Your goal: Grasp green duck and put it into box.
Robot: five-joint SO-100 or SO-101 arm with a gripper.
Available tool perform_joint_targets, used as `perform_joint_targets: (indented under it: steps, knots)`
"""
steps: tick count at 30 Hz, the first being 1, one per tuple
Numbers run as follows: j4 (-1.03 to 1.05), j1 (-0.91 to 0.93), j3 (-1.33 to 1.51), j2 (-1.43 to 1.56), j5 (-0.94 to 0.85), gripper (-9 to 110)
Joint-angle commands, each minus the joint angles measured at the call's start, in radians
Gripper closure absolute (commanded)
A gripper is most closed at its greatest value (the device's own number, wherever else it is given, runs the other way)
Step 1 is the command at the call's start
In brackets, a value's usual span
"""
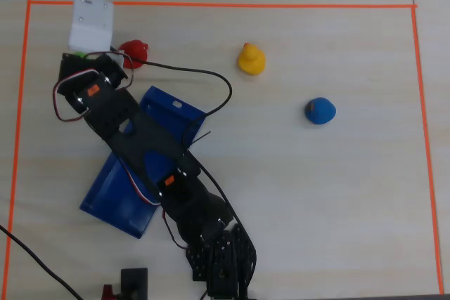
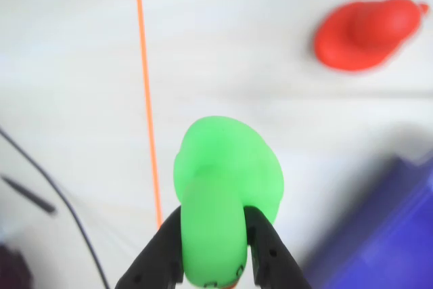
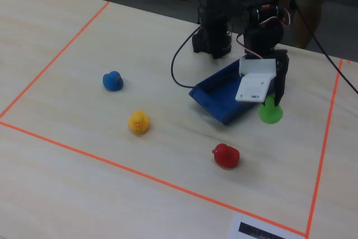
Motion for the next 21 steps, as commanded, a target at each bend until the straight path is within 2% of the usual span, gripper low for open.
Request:
perform_joint_targets:
  steps: [1, 11, 21]
  knots:
    - [0.052, -0.037, 0.181, 0.265, -0.072, 101]
    - [0.219, -0.058, 0.548, 0.655, -0.161, 101]
    - [0.127, 0.008, 1.065, 0.982, -0.202, 101]
